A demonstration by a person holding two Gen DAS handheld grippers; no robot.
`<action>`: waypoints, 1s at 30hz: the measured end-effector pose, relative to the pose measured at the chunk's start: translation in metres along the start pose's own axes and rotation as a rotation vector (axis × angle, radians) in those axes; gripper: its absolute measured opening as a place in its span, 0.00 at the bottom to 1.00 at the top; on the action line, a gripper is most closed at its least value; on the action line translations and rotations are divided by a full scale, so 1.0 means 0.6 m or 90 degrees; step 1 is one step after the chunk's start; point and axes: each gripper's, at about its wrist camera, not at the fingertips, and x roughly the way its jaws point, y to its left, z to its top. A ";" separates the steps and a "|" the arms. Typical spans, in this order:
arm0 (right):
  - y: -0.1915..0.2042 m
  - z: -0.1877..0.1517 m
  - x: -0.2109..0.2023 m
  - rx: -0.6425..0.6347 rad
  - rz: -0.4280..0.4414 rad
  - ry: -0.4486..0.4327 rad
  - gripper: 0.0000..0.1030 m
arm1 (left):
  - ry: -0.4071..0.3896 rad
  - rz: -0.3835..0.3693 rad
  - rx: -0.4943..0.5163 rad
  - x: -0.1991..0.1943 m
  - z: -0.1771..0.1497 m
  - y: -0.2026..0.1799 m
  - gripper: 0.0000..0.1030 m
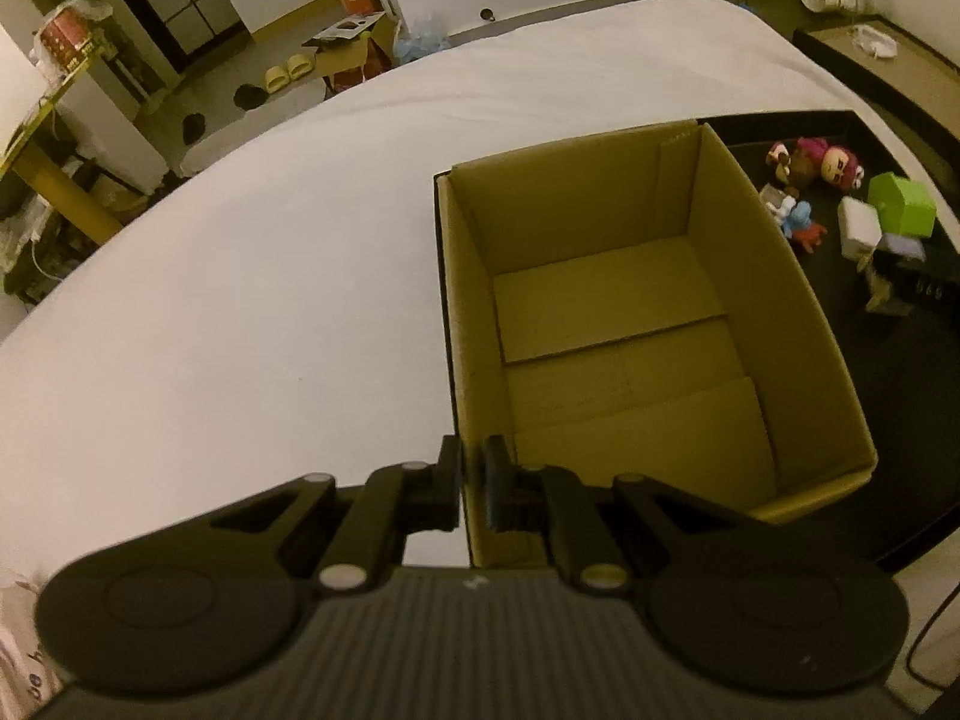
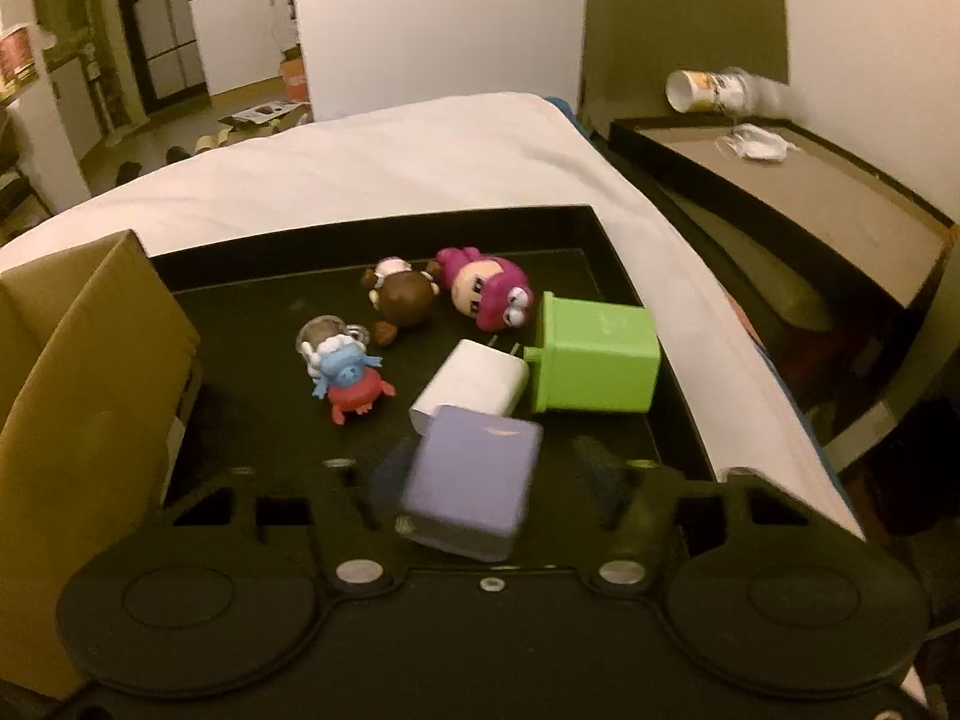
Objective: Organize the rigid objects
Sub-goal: 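Move the right gripper toward the lavender cube and close on it, then lift the lavender cube with the right gripper and carry it over the box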
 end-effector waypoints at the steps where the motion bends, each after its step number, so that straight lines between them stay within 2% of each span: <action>1: 0.001 0.001 -0.003 -0.003 -0.005 -0.004 0.37 | 0.000 0.006 0.009 0.001 -0.002 -0.003 0.07; 5: -0.003 0.004 -0.006 -0.008 0.020 -0.002 0.37 | 0.001 0.012 0.012 0.004 -0.002 -0.004 0.08; 9: 0.006 0.008 -0.026 -0.032 0.024 -0.028 0.37 | 0.002 0.014 0.018 0.002 -0.002 -0.006 0.08; 11: 0.012 0.014 -0.038 -0.042 0.045 -0.037 0.37 | 0.001 0.015 0.023 0.001 -0.003 -0.007 0.08; 17: 0.039 0.041 -0.069 -0.091 0.089 -0.062 0.37 | 0.015 -0.001 0.008 0.005 -0.001 -0.003 0.08; 30: 0.104 0.087 -0.130 -0.218 0.163 -0.113 0.37 | 0.016 0.013 0.025 0.007 -0.002 -0.009 0.09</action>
